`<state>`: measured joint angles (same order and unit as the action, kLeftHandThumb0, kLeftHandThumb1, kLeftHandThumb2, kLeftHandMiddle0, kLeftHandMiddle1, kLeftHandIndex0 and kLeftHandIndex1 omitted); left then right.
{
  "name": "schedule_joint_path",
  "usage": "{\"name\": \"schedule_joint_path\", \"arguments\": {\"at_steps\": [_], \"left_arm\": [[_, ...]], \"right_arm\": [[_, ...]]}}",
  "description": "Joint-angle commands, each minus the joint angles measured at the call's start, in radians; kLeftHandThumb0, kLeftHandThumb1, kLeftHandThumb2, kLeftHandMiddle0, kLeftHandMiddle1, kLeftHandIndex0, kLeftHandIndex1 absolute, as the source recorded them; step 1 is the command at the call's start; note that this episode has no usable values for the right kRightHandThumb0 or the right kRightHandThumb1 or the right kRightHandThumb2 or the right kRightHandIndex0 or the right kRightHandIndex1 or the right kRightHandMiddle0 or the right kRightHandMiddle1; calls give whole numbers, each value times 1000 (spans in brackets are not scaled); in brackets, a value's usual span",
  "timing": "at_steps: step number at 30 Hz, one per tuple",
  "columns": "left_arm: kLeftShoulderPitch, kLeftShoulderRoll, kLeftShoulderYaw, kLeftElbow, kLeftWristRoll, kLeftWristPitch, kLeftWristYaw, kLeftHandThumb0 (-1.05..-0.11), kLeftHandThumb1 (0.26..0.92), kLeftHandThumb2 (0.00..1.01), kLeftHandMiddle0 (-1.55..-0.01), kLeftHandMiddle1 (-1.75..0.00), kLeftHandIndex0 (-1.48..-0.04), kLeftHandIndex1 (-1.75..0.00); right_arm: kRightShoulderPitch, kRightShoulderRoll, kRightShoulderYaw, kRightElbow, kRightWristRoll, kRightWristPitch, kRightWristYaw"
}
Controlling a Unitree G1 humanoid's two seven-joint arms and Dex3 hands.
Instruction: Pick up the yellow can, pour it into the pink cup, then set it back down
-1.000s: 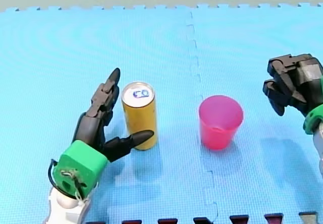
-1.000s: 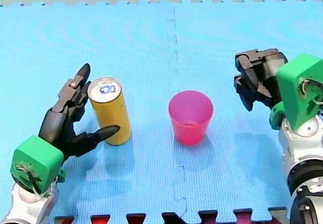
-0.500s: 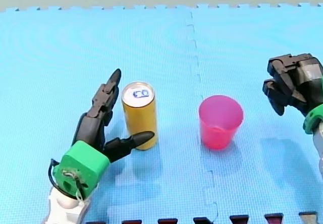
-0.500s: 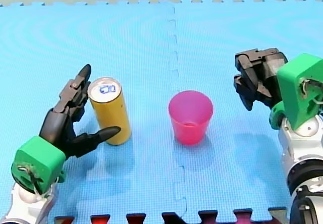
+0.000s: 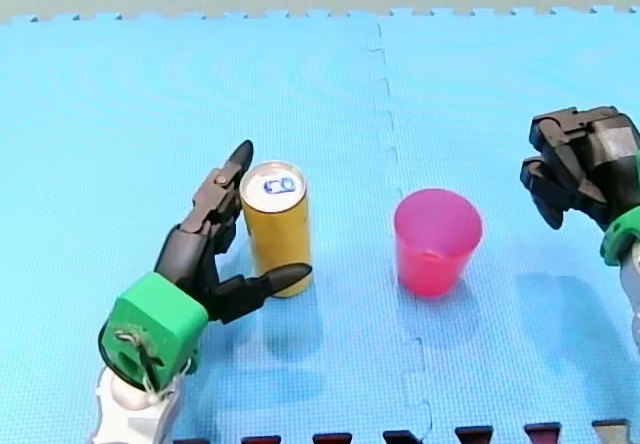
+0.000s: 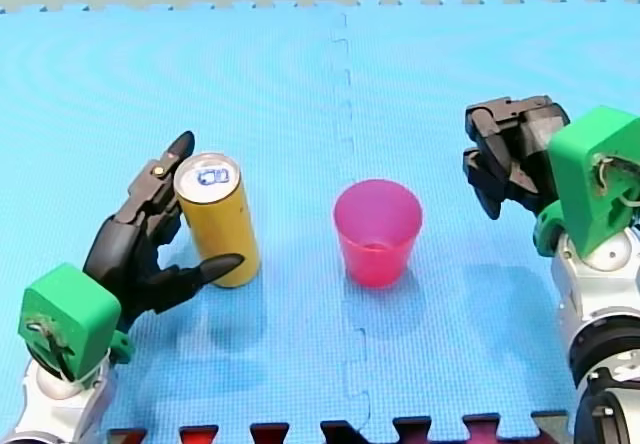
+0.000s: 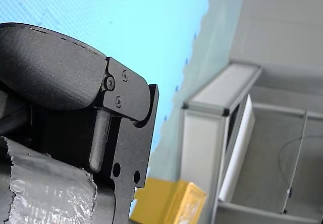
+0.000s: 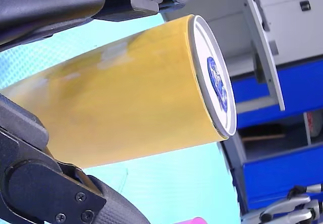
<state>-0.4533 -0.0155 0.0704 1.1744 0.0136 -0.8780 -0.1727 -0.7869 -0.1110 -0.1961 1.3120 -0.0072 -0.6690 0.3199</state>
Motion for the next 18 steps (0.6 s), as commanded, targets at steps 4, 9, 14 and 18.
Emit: {"name": "schedule_joint_path", "arguments": {"at_steps": [4,9,14,18], "left_arm": [[-13,2,7,-20,-28,58,-53,-710,681,1,-68,0,-109,0],[-9,-3,6,-46,-32,91,-60,-743,660,0,-64,0,-104,0],[-8,-10,14,-65,-50,115,-72,-770,652,0,-65,-1,-100,0],[-10,-13,20,-77,-66,133,-86,-785,648,0,-68,-2,-97,0]], "right_arm": [[3,-4,-2,-1,3,-5,-1],[3,-5,-3,-2,4,-5,2],[3,-5,-1,-2,2,-7,-2],[4,-6,0,-2,1,-7,-2]]}}
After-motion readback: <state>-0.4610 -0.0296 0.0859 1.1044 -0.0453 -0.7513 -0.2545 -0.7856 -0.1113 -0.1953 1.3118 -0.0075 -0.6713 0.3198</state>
